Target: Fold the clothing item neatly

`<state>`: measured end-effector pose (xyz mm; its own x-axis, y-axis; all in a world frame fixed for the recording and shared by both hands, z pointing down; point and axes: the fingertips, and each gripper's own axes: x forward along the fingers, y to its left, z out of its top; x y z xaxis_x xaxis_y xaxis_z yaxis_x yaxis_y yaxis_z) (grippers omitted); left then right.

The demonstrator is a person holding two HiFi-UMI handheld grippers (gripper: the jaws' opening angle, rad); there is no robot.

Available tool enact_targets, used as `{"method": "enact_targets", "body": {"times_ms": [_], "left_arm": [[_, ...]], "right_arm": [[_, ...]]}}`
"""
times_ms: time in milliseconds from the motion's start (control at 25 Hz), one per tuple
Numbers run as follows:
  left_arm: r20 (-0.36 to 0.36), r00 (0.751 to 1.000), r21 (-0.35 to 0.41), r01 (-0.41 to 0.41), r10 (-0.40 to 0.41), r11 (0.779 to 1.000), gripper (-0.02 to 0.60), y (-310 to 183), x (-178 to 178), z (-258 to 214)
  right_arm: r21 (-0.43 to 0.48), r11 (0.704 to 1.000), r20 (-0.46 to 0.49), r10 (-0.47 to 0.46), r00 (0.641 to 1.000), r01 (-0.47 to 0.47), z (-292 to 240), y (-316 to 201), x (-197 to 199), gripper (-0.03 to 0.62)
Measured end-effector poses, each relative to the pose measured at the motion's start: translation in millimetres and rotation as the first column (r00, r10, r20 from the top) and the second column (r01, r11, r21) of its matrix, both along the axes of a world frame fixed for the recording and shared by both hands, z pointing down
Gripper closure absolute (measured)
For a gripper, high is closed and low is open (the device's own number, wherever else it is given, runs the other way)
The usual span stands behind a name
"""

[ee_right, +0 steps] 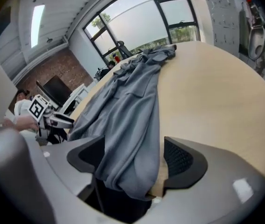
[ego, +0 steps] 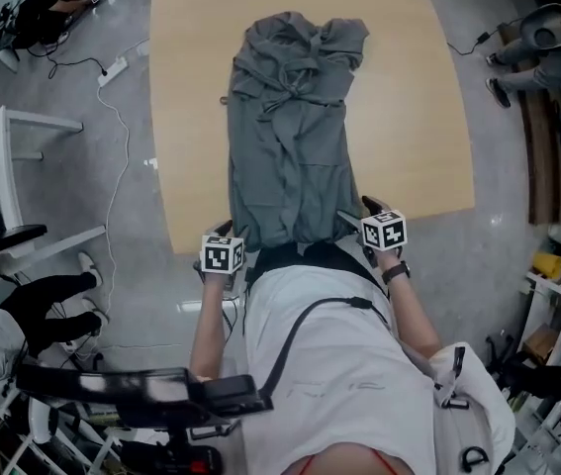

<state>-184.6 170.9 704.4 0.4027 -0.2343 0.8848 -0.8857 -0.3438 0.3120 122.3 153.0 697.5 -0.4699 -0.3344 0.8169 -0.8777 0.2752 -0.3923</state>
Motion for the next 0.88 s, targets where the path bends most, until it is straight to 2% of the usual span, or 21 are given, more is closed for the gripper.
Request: {"method": "enact_targets", "body": {"times_ms": [40, 160, 280, 320, 400, 480, 520, 560, 600, 680, 720, 800, 880], "left_arm": [[0.015, 1.0, 0.01, 0.012, -0.012, 1.0, 0.371, 1, 4, 4], [0.099, 0.993, 0.103, 0.048, -0.058, 0.994, 0.373, -6, 8, 11], [0.164, 0.982, 0.196, 0.057, -0.09, 0.979, 0.375, -15, 11, 17], [0.171, 0.979, 0.221, 0.071, -0.11, 0.973, 0.384, -17, 12, 19], [0.157, 0.968, 0.256, 0.152, -0.196, 0.955, 0.392, -19, 11, 18], [0.134, 0.951, 0.27, 0.235, -0.278, 0.934, 0.403, -19, 9, 13], [0.119, 0.948, 0.26, 0.257, -0.295, 0.931, 0.449, -18, 11, 12], [0.095, 0.95, 0.239, 0.269, -0.298, 0.933, 0.541, -16, 15, 13], [0.058, 0.954, 0.21, 0.277, -0.295, 0.938, 0.546, -13, 22, 15], [-0.039, 0.955, 0.137, 0.298, -0.295, 0.945, 0.551, -1, 38, 15], [-0.092, 0.946, 0.106, 0.318, -0.31, 0.942, 0.551, 9, 44, 12], [-0.197, 0.919, 0.074, 0.36, -0.34, 0.93, 0.554, 29, 50, -1], [-0.285, 0.896, 0.058, 0.371, -0.341, 0.927, 0.554, 51, 55, -19]], "right_arm": [[0.009, 0.999, -0.023, -0.033, 0.999, 0.033, 7, 5, -1, 0.201], [0.1, 0.986, -0.156, -0.116, 0.981, 0.132, 20, 8, -2, 0.233], [0.223, 0.958, -0.264, -0.12, 0.957, 0.181, 24, 2, -6, 0.276], [0.275, 0.945, -0.267, -0.104, 0.958, 0.179, 23, -1, -10, 0.288], [0.347, 0.925, -0.245, -0.071, 0.967, 0.156, 22, -5, -21, 0.336], [0.345, 0.929, -0.223, -0.061, 0.973, 0.138, 23, -5, -27, 0.367], [0.321, 0.938, -0.21, -0.067, 0.975, 0.134, 24, -4, -28, 0.408], [0.291, 0.948, -0.188, -0.079, 0.979, 0.132, 24, -3, -29, 0.503], [0.26, 0.957, -0.16, -0.092, 0.983, 0.131, 24, 0, -29, 0.563], [0.216, 0.965, -0.134, -0.12, 0.984, 0.147, 23, 10, -26, 0.563], [0.206, 0.965, -0.137, -0.138, 0.981, 0.165, 21, 17, -22, 0.563], [0.205, 0.962, -0.111, -0.161, 0.981, 0.181, 10, 31, -17, 0.563], [0.207, 0.967, -0.023, -0.149, 0.989, 0.151, -8, 47, -11, 0.563]]}}
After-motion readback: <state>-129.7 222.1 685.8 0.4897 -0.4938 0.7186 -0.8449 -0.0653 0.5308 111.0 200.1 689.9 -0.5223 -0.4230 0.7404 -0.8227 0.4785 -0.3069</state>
